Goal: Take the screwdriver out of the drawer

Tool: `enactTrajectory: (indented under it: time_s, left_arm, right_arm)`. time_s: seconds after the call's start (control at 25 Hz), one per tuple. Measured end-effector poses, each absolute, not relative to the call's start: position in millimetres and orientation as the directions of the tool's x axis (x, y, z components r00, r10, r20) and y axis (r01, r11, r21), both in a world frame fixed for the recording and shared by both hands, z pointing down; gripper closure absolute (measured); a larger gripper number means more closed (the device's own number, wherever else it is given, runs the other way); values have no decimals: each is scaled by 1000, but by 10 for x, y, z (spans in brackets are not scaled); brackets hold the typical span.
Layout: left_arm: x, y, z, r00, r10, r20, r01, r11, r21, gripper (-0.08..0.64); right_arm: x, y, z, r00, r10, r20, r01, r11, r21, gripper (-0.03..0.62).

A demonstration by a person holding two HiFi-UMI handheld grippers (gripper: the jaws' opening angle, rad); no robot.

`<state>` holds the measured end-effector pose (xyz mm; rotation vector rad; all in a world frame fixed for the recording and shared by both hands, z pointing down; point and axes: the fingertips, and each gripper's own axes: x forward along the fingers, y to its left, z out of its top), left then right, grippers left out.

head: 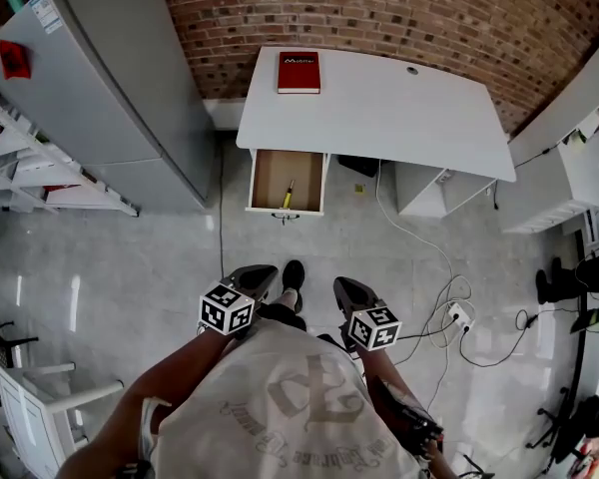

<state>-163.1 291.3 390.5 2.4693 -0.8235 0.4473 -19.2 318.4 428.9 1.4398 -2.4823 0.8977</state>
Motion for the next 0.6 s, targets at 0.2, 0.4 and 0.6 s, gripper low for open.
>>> enactTrajectory:
  time_s: [0.2, 0.4, 0.6]
  left_arm:
    - [-1403, 2749, 3939, 786, -432, 442, -596, -717, 361, 551]
    - [-1242, 2587, 3974, 803, -395, 447, -568, -732, 375, 551]
    - [-1079, 2338, 3993, 817, -368, 445, -545, -746, 383, 551]
  right_arm:
    - [-38, 3066, 4292, -508, -764, 399, -839, 334, -428, 586]
    - [73, 2951, 4278, -490, -771, 407, -849, 316, -424, 586]
    - [188, 2783, 4288, -473, -777, 415, -856, 295, -423, 586]
